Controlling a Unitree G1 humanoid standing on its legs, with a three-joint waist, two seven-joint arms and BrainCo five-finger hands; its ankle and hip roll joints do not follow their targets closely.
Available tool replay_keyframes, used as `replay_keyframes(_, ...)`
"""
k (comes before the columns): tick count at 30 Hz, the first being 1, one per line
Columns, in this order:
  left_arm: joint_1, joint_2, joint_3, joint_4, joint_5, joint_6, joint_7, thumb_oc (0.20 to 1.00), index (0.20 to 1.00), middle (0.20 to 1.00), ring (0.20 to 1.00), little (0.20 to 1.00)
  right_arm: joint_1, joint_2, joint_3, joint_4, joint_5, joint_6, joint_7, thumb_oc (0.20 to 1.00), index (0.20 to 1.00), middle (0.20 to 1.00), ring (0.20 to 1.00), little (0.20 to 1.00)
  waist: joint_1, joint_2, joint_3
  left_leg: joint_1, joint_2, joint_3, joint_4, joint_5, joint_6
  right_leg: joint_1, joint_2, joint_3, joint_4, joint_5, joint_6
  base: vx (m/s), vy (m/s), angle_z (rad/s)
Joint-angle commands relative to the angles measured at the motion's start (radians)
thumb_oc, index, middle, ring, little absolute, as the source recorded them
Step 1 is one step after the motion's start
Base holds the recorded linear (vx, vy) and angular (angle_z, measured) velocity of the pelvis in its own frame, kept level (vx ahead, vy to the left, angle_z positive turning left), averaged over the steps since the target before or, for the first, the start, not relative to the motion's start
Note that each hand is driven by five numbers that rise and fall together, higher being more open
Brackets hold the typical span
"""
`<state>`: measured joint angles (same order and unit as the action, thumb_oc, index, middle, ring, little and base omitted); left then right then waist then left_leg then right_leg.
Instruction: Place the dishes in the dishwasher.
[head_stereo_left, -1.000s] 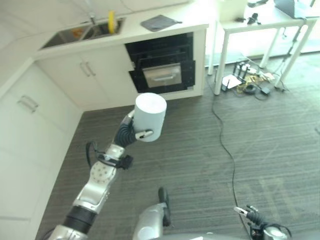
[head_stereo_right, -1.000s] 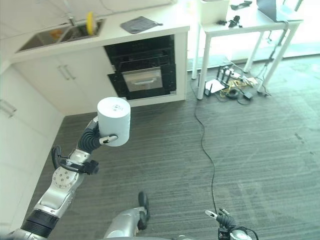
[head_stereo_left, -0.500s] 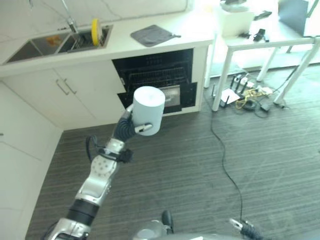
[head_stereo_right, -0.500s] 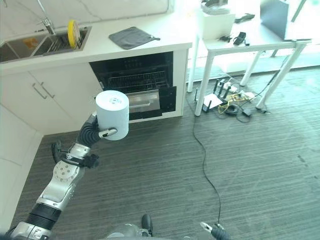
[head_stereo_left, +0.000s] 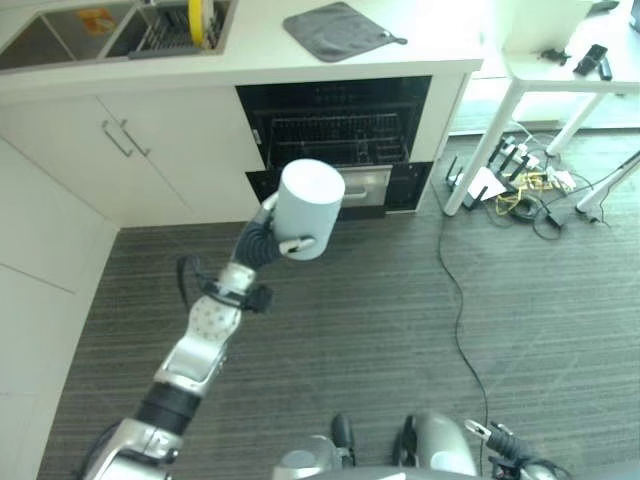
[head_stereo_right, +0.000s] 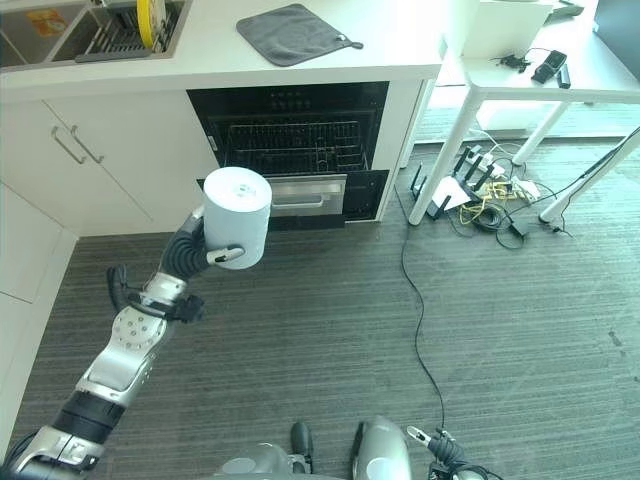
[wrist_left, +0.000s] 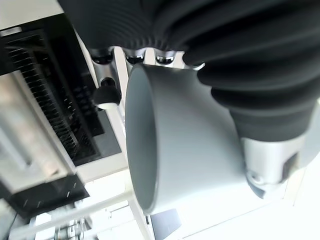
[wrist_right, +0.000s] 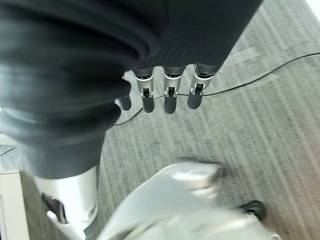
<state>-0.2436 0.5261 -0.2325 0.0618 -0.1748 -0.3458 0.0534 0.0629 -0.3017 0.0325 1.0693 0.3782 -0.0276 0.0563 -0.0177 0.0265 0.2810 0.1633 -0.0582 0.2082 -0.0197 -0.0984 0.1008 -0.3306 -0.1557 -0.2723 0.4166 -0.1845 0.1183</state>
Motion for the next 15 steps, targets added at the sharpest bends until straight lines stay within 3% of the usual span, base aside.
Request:
replay_keyframes(1, 0.04, 0.009, 0.039, -0.084, -0.009, -0.054, 0.018, 0.2, 0.2, 0.2, 0.2, 0.2, -0.006, -0.008, 0.008, 0.04, 0.033, -0.004, -0.003, 1.0, 1.0, 1.0, 1.0, 1.0, -0.003, -0.026, -0.041, -0.011, 0.002, -0.049, -0.001, -0.09, -0.024, 0.138, -0.023, 0.021, -0.21, 0.223, 0.07, 0.15, -0.046, 0.47)
replay_keyframes(5, 0.079, 0.007, 0.052, -0.098, -0.027, -0.066, 0.0, 0.2, 0.2, 0.2, 0.2, 0.2, 0.006, 0.0, -0.002, 0.054, 0.021, -0.008, -0.006, 1.0, 1.0, 1.0, 1.0, 1.0, 0.01, -0.021, -0.048, 0.019, 0.003, -0.042, 0.001, -0.104, -0.033, 0.166, -0.044, -0.03, -0.218, 0.216, 0.067, 0.19, -0.094, 0.44)
replay_keyframes(9, 0.093, -0.005, 0.047, -0.111, -0.022, -0.077, 0.005, 0.2, 0.2, 0.2, 0.2, 0.2, 0.0, -0.002, 0.01, 0.063, 0.036, -0.013, -0.018, 1.0, 1.0, 1.0, 1.0, 1.0, 0.013, -0.025, -0.065, 0.011, 0.025, -0.023, 0.07, -0.125, -0.053, 0.223, -0.021, -0.048, -0.235, 0.163, 0.037, 0.2, -0.203, 0.27)
replay_keyframes(13, 0.098, -0.012, 0.049, -0.115, -0.032, -0.081, 0.024, 0.2, 0.2, 0.2, 0.2, 0.2, -0.013, -0.029, 0.013, 0.051, 0.019, -0.009, -0.015, 1.0, 1.0, 1.0, 1.0, 1.0, 0.011, -0.039, -0.075, -0.032, 0.042, 0.002, 0.268, -0.184, -0.081, 0.256, -0.013, -0.053, -0.251, 0.137, -0.004, 0.11, -0.116, -0.02)
replay_keyframes(15, 0.093, -0.016, 0.051, -0.11, -0.053, -0.086, 0.014, 0.2, 0.2, 0.2, 0.2, 0.2, -0.021, -0.045, 0.013, 0.066, 0.022, -0.016, -0.015, 1.0, 1.0, 1.0, 1.0, 1.0, 0.026, -0.047, -0.066, -0.145, 0.073, 0.02, 0.468, -0.14, -0.111, 0.305, -0.005, -0.048, -0.278, 0.115, -0.04, 0.06, -0.124, 0.04)
